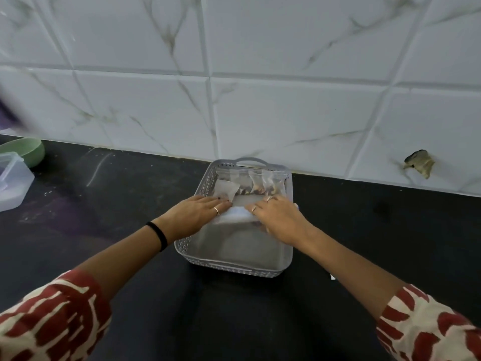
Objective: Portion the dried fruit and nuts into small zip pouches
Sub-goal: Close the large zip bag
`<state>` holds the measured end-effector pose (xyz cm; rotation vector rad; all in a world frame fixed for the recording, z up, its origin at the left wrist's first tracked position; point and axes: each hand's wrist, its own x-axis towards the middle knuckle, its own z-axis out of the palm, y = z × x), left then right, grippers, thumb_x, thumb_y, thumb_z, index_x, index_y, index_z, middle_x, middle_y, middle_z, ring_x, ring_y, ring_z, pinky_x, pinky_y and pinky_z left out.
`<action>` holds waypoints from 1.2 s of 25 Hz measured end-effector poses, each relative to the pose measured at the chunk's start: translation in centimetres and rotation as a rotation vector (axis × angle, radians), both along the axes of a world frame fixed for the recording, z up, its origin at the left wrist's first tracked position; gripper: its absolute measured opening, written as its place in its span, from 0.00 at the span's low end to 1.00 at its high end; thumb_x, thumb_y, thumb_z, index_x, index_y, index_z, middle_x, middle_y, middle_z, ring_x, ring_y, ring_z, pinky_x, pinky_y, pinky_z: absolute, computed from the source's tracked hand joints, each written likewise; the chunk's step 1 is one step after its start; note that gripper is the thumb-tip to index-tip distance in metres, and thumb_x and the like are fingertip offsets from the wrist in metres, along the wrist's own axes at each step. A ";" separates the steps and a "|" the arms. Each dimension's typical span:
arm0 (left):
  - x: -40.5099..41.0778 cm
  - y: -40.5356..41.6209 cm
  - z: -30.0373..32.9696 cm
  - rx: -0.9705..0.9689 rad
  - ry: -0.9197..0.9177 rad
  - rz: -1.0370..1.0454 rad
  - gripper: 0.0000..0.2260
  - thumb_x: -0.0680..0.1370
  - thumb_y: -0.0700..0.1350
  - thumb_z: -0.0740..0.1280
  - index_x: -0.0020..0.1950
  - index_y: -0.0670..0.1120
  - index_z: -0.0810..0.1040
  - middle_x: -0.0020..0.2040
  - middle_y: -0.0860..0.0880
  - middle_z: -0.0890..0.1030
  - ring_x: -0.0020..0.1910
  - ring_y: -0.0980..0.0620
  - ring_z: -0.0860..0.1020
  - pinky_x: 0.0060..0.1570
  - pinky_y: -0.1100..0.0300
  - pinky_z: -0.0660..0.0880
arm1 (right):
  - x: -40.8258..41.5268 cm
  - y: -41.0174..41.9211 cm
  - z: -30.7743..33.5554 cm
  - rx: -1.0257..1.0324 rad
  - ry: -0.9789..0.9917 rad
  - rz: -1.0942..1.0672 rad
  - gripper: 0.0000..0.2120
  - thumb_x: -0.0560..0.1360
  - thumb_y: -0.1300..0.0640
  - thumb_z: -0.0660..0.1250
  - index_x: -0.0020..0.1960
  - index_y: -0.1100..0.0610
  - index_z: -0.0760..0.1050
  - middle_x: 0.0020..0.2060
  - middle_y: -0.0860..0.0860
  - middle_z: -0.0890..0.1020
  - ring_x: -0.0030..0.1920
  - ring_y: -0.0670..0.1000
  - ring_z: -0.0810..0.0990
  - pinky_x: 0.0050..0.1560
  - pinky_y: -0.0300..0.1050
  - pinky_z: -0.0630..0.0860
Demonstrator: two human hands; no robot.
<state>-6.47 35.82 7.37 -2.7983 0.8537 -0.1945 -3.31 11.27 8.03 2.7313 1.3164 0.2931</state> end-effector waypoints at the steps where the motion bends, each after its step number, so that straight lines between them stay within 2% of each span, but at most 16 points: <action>1: -0.1 0.3 -0.7 0.021 0.044 -0.042 0.31 0.68 0.33 0.70 0.71 0.46 0.71 0.66 0.48 0.78 0.62 0.51 0.79 0.56 0.58 0.76 | -0.4 0.2 -1.0 -0.020 0.043 0.010 0.21 0.68 0.61 0.72 0.60 0.54 0.77 0.45 0.50 0.84 0.43 0.53 0.83 0.40 0.46 0.75; 3: -0.4 0.6 -1.7 0.097 0.178 -0.089 0.32 0.75 0.32 0.60 0.78 0.49 0.58 0.77 0.50 0.63 0.74 0.52 0.65 0.70 0.59 0.64 | -1.3 0.5 -2.2 -0.026 0.243 0.001 0.22 0.72 0.62 0.67 0.66 0.53 0.72 0.56 0.50 0.81 0.50 0.54 0.81 0.42 0.47 0.76; 5: -0.6 0.7 -2.5 0.174 0.352 -0.087 0.30 0.81 0.36 0.54 0.79 0.53 0.47 0.80 0.53 0.51 0.78 0.54 0.54 0.74 0.59 0.53 | -1.8 0.7 -2.7 -0.046 0.446 -0.030 0.23 0.76 0.62 0.61 0.70 0.50 0.68 0.63 0.50 0.77 0.57 0.56 0.78 0.49 0.51 0.77; 8: -0.5 0.5 -3.1 0.119 0.528 -0.066 0.26 0.83 0.46 0.57 0.79 0.54 0.50 0.80 0.54 0.50 0.77 0.53 0.56 0.75 0.57 0.54 | -2.3 1.0 -2.8 -0.167 0.551 -0.108 0.17 0.76 0.64 0.58 0.64 0.55 0.71 0.59 0.55 0.77 0.58 0.58 0.76 0.50 0.50 0.73; 10: -0.3 0.7 -3.5 0.158 0.594 -0.074 0.27 0.82 0.51 0.57 0.79 0.55 0.50 0.80 0.54 0.48 0.78 0.53 0.53 0.76 0.55 0.54 | -2.7 1.1 -3.4 -0.190 0.661 -0.142 0.21 0.78 0.62 0.57 0.70 0.55 0.66 0.67 0.55 0.72 0.67 0.58 0.69 0.62 0.50 0.69; 12: -0.2 0.7 -3.4 0.186 0.631 -0.062 0.27 0.82 0.57 0.55 0.78 0.57 0.49 0.80 0.53 0.47 0.78 0.53 0.51 0.76 0.52 0.52 | -2.6 1.1 -3.9 -0.186 0.806 -0.175 0.25 0.81 0.52 0.55 0.76 0.53 0.57 0.75 0.51 0.61 0.75 0.56 0.58 0.73 0.50 0.58; 15: -0.4 0.3 -2.5 0.075 0.743 0.026 0.26 0.81 0.63 0.49 0.78 0.59 0.51 0.80 0.54 0.47 0.78 0.53 0.50 0.77 0.50 0.48 | -2.1 1.1 -4.2 -0.174 0.940 -0.230 0.32 0.78 0.35 0.46 0.77 0.51 0.53 0.77 0.47 0.51 0.77 0.52 0.48 0.76 0.52 0.46; 17: -0.8 0.0 -2.2 0.045 0.752 0.036 0.29 0.78 0.67 0.43 0.78 0.60 0.52 0.80 0.54 0.47 0.78 0.53 0.49 0.77 0.51 0.46 | -2.5 1.1 -4.2 -0.186 0.906 -0.216 0.38 0.75 0.29 0.43 0.77 0.51 0.50 0.77 0.46 0.49 0.77 0.50 0.45 0.76 0.52 0.43; 21: -1.5 -0.1 -2.1 0.073 0.724 0.041 0.45 0.63 0.75 0.29 0.78 0.61 0.49 0.80 0.55 0.46 0.78 0.54 0.47 0.76 0.51 0.45 | -3.8 1.1 -4.4 -0.154 0.813 -0.178 0.32 0.78 0.33 0.43 0.77 0.47 0.48 0.77 0.46 0.47 0.76 0.45 0.43 0.75 0.49 0.38; 30: -3.0 -1.8 -2.0 0.088 0.766 -0.004 0.49 0.60 0.77 0.28 0.78 0.59 0.48 0.80 0.54 0.44 0.79 0.54 0.46 0.75 0.50 0.47 | -6.2 -0.8 -4.2 -0.121 0.795 -0.187 0.31 0.78 0.33 0.44 0.77 0.46 0.52 0.77 0.46 0.50 0.77 0.46 0.45 0.74 0.48 0.40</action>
